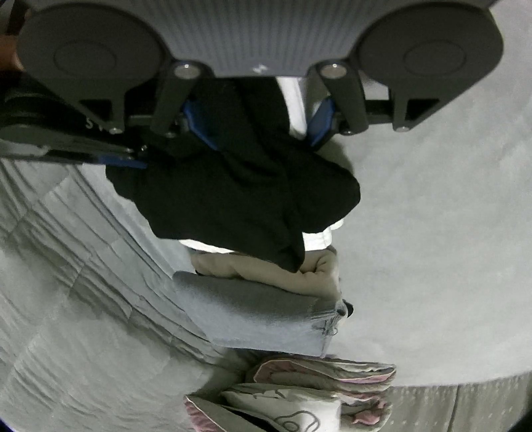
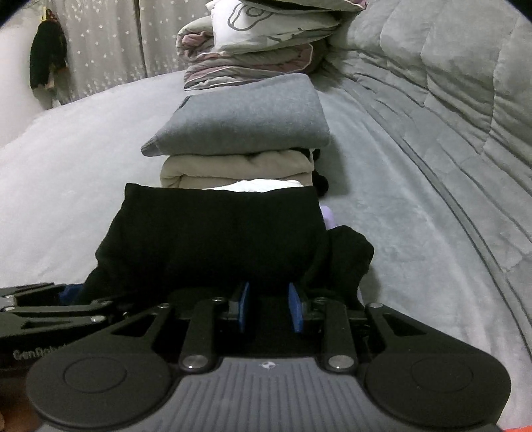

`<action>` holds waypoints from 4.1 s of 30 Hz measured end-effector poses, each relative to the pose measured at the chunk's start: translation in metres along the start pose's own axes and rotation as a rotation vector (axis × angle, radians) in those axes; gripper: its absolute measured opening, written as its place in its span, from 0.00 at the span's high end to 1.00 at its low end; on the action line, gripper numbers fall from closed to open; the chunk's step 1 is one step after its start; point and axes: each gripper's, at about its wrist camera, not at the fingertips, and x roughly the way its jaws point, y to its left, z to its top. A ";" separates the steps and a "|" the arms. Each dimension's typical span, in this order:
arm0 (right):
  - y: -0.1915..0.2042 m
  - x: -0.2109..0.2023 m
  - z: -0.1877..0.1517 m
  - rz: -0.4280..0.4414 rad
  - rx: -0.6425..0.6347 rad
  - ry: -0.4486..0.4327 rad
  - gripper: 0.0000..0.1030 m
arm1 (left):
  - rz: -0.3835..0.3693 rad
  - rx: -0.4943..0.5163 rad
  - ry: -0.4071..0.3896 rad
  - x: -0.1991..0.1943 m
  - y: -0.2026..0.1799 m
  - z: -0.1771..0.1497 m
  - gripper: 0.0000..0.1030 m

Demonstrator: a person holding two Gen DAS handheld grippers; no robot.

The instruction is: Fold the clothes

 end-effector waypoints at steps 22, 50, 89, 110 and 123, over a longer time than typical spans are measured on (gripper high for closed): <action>0.002 0.001 -0.002 -0.034 0.081 -0.022 0.72 | 0.094 0.120 -0.023 0.002 -0.011 -0.013 0.26; 0.088 -0.132 -0.068 -0.175 0.291 -0.336 0.02 | 0.074 0.060 -0.040 -0.182 0.045 -0.045 0.14; 0.155 -0.121 -0.069 -0.305 0.326 -0.223 0.00 | 0.062 -0.069 -0.080 -0.215 0.148 -0.063 0.00; 0.159 -0.118 -0.069 -0.328 0.292 -0.210 0.00 | 0.018 -0.036 -0.054 -0.208 0.139 -0.068 0.00; 0.158 -0.118 -0.069 -0.337 0.295 -0.208 0.00 | -0.003 -0.034 -0.048 -0.207 0.137 -0.067 0.00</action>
